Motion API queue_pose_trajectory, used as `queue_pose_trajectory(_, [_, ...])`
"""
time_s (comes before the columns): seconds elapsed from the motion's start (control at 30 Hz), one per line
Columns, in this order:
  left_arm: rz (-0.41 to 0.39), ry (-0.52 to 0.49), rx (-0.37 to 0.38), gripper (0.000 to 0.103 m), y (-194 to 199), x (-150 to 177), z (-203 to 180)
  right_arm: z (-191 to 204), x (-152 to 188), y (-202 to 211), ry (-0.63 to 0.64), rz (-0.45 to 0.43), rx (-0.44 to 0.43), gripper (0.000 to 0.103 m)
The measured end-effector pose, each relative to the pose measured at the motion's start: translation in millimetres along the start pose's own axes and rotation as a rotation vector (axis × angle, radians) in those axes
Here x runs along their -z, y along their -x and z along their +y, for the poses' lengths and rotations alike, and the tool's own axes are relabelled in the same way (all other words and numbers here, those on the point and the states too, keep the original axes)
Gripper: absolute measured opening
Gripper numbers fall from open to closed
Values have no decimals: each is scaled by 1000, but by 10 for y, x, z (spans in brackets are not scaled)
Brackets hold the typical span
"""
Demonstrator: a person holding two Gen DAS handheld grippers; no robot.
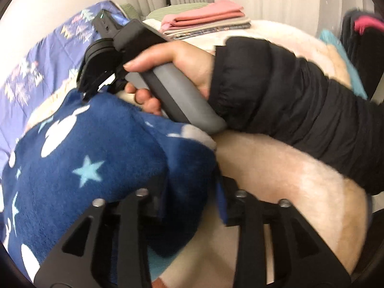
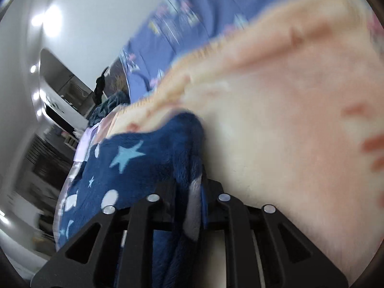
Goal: Fold small clothes
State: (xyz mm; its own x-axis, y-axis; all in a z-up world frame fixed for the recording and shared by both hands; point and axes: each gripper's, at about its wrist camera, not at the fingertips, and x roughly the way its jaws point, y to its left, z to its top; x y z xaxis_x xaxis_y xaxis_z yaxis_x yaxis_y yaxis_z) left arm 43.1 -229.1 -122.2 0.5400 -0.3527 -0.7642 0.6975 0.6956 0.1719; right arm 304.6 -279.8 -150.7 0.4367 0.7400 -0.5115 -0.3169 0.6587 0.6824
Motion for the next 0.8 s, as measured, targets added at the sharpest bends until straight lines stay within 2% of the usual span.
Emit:
queue_pose_trajectory(0.1, [-14, -32, -46, 48, 89, 27, -100, -55, 26, 82, -11, -28, -58, 30])
queue_pose_trajectory(0.23, [-57, 89, -28, 51, 492, 211, 78, -15, 63, 142, -18, -52, -29, 35])
queue_pose_trajectory(0.27, [-74, 130, -46, 55, 649, 308, 170, -4, 81, 177, -27, -58, -11, 37])
queue_pose_trajectory(0.3, [-82, 154, -63, 63, 750, 392, 241, 4, 98, 260, -34, -68, 15, 42])
queue_pose_trajectory(0.33, [-94, 205, -104, 65, 934, 533, 372, 33, 113, 333, -35, -79, 40, 45])
queue_pose_trajectory(0.4, [-113, 308, -169, 66, 1286, 878, 659, 125, 217, 605, -22, -138, 128, 57])
queue_pose_trajectory(0.47, [-125, 403, -228, 66, 1560, 1210, 902, 233, 321, 920, 16, -224, 241, 59])
queue_pose_trajectory(0.57, [-132, 584, -359, 66, 1996, 1875, 1334, 443, 447, 1304, 74, -329, 340, 59])
queue_pose_trajectory(0.67, [-108, 737, -484, 66, 2284, 2469, 1678, 961, 625, 1597, 216, -445, 396, 59])
queue_pose_trajectory(0.7, [-107, 788, -517, 66, 2379, 2652, 1778, 1253, 742, 1621, 307, -473, 426, 59])
queue_pose_trajectory(0.77, [-138, 831, -538, 66, 2531, 2845, 1894, 1731, 945, 1519, 468, -491, 460, 59])
queue_pose_trajectory(0.8, [-158, 847, -546, 66, 2599, 2918, 1923, 2049, 1113, 1385, 590, -486, 482, 59])
